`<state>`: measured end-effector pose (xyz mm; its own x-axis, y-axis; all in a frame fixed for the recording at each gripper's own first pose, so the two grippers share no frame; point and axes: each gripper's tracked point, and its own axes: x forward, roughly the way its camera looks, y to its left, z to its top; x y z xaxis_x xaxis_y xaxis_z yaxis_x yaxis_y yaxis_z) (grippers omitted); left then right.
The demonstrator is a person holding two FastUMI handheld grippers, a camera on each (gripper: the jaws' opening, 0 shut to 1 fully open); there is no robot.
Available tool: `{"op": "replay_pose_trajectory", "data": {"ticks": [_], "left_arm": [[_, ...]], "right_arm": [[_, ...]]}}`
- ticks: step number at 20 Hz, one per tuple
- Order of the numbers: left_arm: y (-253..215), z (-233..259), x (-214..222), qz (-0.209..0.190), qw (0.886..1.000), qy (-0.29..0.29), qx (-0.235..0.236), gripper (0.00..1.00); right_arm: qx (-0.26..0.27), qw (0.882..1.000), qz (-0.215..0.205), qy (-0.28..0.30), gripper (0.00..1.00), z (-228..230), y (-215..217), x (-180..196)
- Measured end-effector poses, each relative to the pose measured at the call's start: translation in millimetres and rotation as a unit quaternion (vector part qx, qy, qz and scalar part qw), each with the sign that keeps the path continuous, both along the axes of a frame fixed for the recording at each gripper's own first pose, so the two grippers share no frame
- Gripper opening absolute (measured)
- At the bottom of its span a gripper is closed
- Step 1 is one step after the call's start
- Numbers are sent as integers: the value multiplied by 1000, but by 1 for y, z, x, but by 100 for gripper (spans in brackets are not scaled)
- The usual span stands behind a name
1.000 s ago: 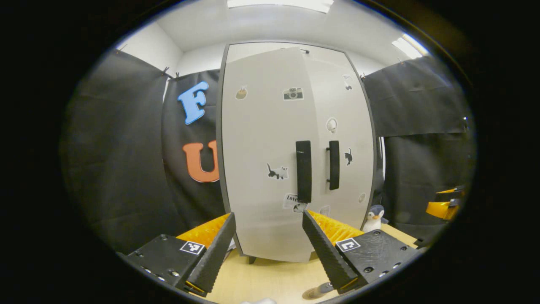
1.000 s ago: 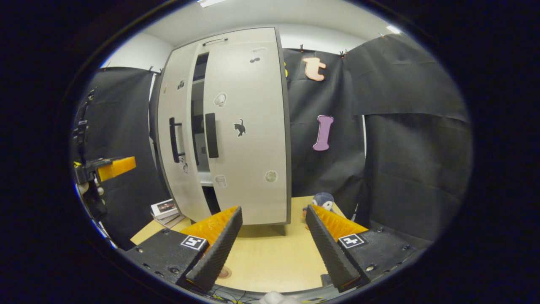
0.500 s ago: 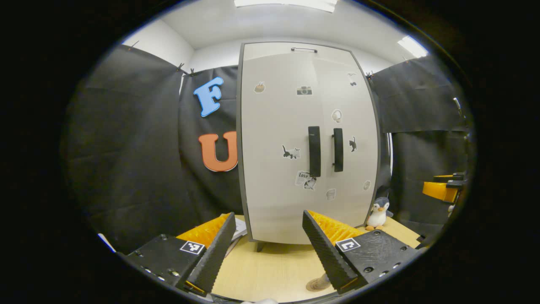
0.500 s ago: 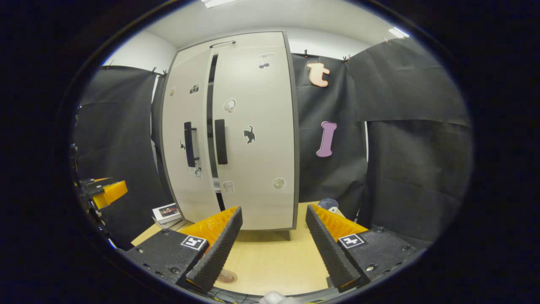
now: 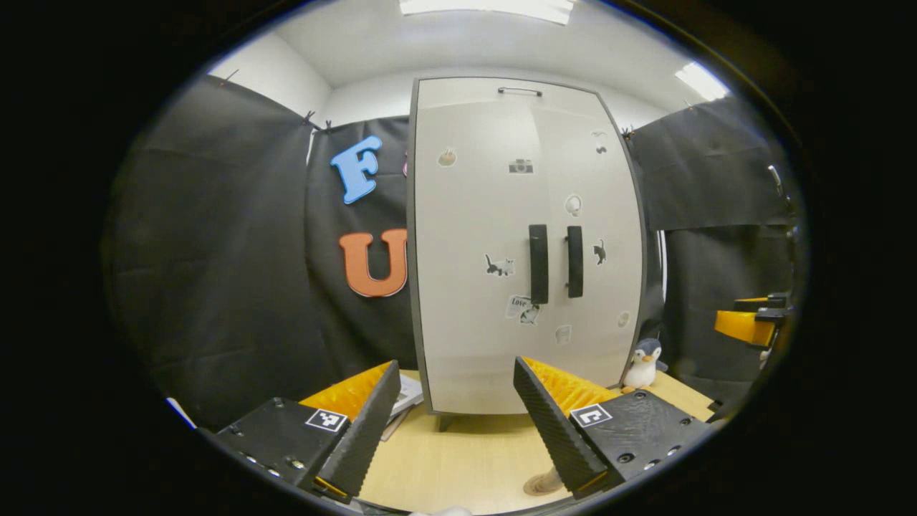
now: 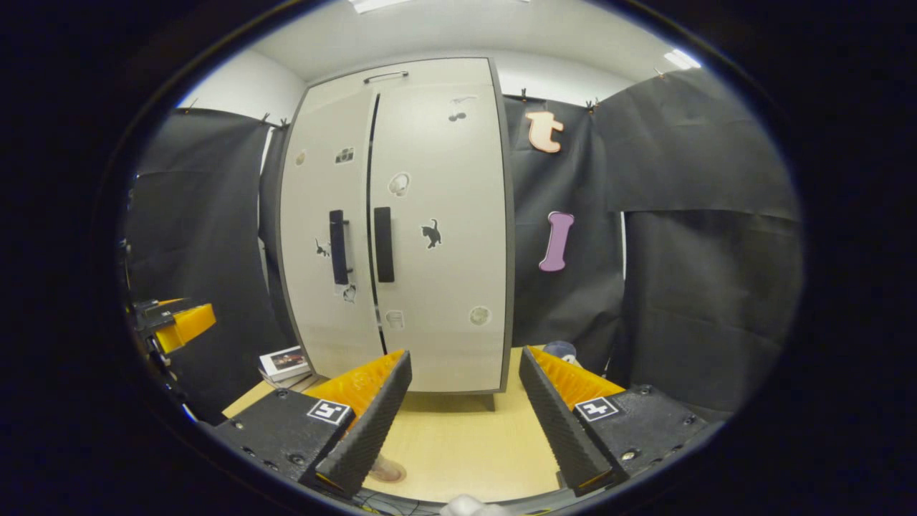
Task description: Grasp the bottle in the cabinet with the left hand and place it on the coaster, then close the right door with the right hand and the left door with the left hand.
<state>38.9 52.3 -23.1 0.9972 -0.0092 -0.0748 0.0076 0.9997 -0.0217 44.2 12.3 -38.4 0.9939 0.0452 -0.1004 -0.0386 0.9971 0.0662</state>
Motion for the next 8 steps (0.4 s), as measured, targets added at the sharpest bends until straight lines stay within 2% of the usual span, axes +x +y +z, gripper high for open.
{"op": "replay_pose_trajectory", "data": {"ticks": [1, 8], "left_arm": [[-1, 0, 0, -1, 1000, 0, -1, 97], [1, 5, -3, -3, 1000, -4, 2, 97]], "right_arm": [[1, 1000, 0, -1, 99, 1, 1, 0], [0, 1000, -1, -3, 99, 1, 5, -4]]}}
